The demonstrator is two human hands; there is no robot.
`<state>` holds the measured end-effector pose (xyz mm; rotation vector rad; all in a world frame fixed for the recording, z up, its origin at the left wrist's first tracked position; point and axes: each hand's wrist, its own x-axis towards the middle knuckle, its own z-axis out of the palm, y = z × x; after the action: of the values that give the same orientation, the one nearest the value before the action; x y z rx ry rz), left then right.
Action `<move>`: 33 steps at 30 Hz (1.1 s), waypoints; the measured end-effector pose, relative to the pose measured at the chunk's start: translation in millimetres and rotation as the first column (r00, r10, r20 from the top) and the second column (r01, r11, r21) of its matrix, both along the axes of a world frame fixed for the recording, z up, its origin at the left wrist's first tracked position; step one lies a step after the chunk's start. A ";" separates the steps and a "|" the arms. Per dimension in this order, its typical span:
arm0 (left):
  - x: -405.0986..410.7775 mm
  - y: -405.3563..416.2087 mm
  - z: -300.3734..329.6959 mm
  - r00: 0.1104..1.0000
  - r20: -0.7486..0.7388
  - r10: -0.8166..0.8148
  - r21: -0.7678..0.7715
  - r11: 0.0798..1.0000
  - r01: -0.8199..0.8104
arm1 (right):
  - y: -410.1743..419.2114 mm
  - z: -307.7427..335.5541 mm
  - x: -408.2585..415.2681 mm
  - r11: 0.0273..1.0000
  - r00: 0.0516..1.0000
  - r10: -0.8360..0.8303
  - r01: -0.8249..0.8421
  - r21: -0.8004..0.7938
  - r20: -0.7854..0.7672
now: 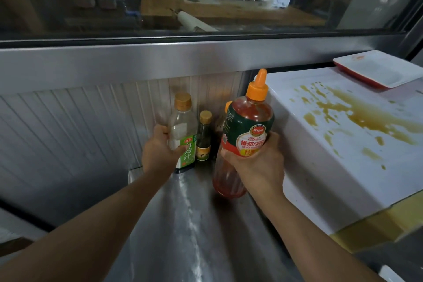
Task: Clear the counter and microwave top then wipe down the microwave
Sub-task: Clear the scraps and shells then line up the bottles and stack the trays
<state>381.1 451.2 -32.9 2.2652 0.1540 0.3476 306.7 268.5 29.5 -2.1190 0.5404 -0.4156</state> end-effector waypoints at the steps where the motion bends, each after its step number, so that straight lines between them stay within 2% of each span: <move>1: -0.8 1.5 -5.1 0.999 -0.040 0.005 0.032 0.999 -0.003 | 0.0 -0.8 0.0 1.000 1.000 0.003 -0.003 0.003 0.002; 4: -2.0 3.7 -18.0 0.989 -0.151 0.009 0.068 0.998 0.001 | -0.2 -3.3 0.5 1.000 1.000 0.008 -0.008 0.000 0.002; 12: 4.5 2.8 -22.9 0.990 -0.133 -0.046 0.048 0.997 0.053 | 1.7 -7.4 -0.5 1.000 1.000 0.027 -0.027 -0.009 -0.011; 17: 1.1 9.2 -19.4 0.980 -0.184 -0.080 0.061 0.994 0.092 | 10.3 -4.7 -5.0 0.999 0.999 0.049 -0.049 -0.016 -0.002; 23: -18.1 51.1 -4.1 0.947 -0.317 -0.056 0.240 0.961 0.137 | 43.4 4.0 -10.1 0.992 0.992 0.123 -0.122 -0.004 0.030; 29: -42.2 107.0 13.8 0.934 -0.353 -0.056 0.471 0.852 0.230 | 100.2 -2.1 -4.1 0.985 0.984 0.172 -0.173 0.026 0.045; 33: -55.3 136.8 15.0 0.920 -0.389 -0.052 0.535 0.800 0.272 | 135.7 -13.1 4.1 0.985 0.985 0.169 -0.170 0.012 0.024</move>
<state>325.8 587.9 -17.9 2.9192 0.0314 -0.1499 310.7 404.2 16.4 -2.1241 0.3453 -0.3375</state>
